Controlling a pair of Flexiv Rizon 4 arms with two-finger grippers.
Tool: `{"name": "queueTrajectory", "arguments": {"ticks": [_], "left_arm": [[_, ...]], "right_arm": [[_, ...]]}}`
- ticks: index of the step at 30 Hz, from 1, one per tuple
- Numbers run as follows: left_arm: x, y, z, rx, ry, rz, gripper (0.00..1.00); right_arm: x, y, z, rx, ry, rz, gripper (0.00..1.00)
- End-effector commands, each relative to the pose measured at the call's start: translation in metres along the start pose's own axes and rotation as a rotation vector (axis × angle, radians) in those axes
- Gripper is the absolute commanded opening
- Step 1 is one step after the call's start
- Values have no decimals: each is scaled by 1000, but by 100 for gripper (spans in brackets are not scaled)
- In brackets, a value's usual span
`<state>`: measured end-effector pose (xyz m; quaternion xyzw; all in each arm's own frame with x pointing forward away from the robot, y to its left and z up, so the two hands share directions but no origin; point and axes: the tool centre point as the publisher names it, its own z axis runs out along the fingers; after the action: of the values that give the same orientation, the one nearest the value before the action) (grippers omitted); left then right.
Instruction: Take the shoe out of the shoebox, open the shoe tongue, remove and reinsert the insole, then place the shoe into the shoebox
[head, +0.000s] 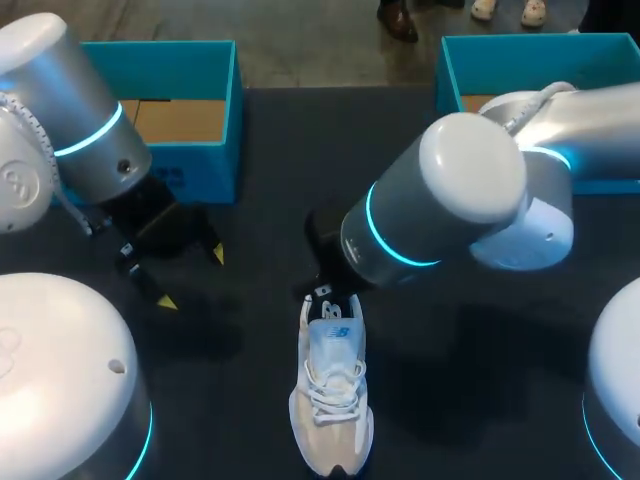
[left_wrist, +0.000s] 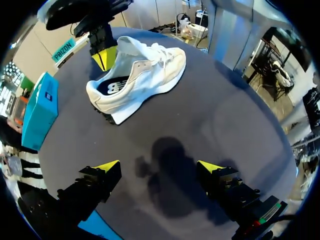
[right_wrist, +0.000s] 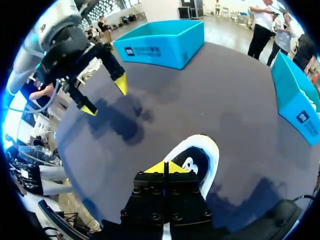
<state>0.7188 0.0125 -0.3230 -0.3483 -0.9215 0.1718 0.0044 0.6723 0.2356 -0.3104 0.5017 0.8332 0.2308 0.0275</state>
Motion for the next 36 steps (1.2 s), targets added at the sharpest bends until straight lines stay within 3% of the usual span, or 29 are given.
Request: {"name": "queueTrajectory", "arguments": {"ticks": [1,10,24,36], "left_arm": [[-1,-7,-4,-33,16,16,100],[1,-5,-5,-54,28,13,100],[7,6,-7,-59,43,-20,100],[7,6,-7,-59,43,-20,100]], "right_arm": [[3,-4,17,-9,-29,5,0],[-6,-1,36,-4,-123,1,0],[-19,8,62,8,-159,1,0],[-25,4,55,3,-194,7,0]]}}
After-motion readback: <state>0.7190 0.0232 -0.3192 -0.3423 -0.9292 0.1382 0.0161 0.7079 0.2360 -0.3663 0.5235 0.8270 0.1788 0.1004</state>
